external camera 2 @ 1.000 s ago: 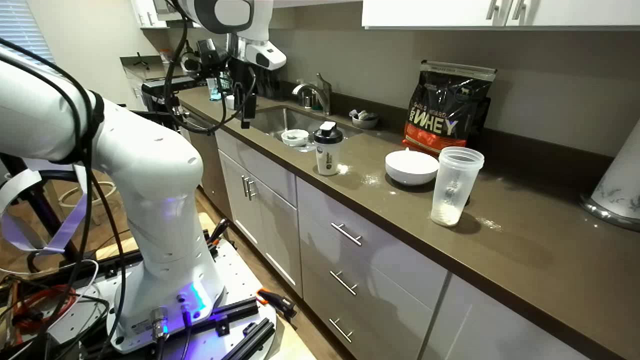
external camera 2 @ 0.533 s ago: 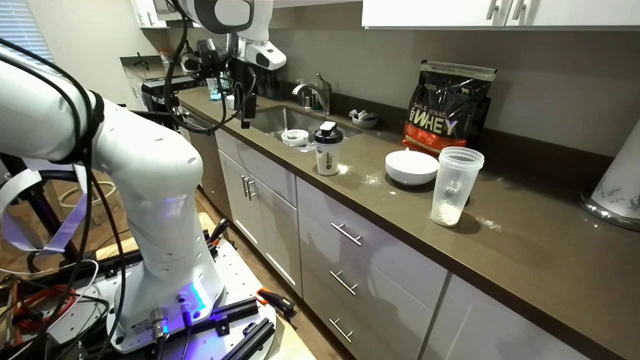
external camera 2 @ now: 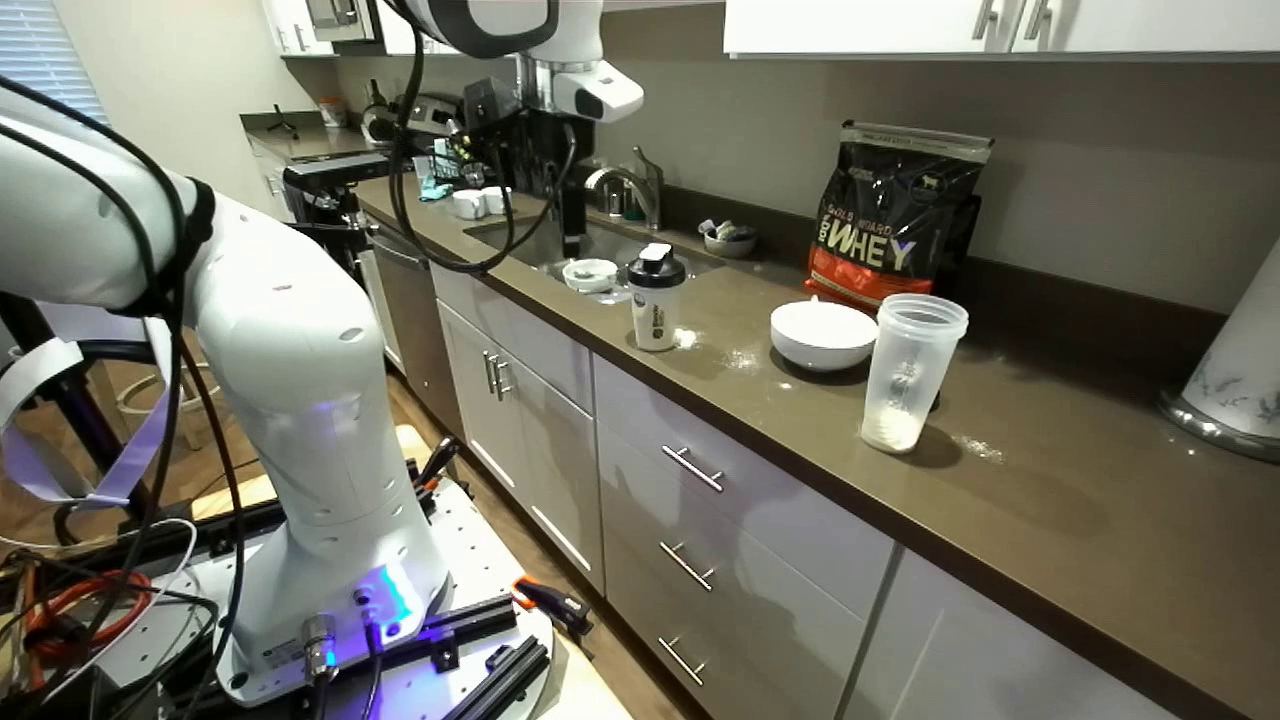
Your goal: Pick the bottle on the right of the counter and move it to the left
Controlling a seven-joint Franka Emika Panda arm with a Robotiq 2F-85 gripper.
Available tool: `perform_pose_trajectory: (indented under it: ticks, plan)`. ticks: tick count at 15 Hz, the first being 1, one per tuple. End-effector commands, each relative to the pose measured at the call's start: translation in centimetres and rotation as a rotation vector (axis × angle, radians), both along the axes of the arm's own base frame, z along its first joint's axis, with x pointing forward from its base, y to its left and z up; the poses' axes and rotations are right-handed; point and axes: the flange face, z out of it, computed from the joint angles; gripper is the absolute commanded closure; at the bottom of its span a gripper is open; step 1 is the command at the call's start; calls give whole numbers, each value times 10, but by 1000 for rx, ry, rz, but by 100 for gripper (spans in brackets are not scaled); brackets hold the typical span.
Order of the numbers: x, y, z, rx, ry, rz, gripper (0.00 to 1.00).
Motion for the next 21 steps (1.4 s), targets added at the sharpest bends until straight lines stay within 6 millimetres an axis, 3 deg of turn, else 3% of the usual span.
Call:
perform_pose_trajectory:
  ticks: [1, 5, 12, 17, 18, 21]
  plan:
    - [30, -51, 18, -38, -68, -86, 0]
    - [58, -99, 41, -103, -164, -175, 0]
    - [107, -143, 65, -314, -307, -182, 0]
    - [125, -188, 61, -388, -294, -240, 0]
    - [116, -195, 56, -381, -275, -259, 0]
    - [118, -224, 43, -365, -233, -319, 0]
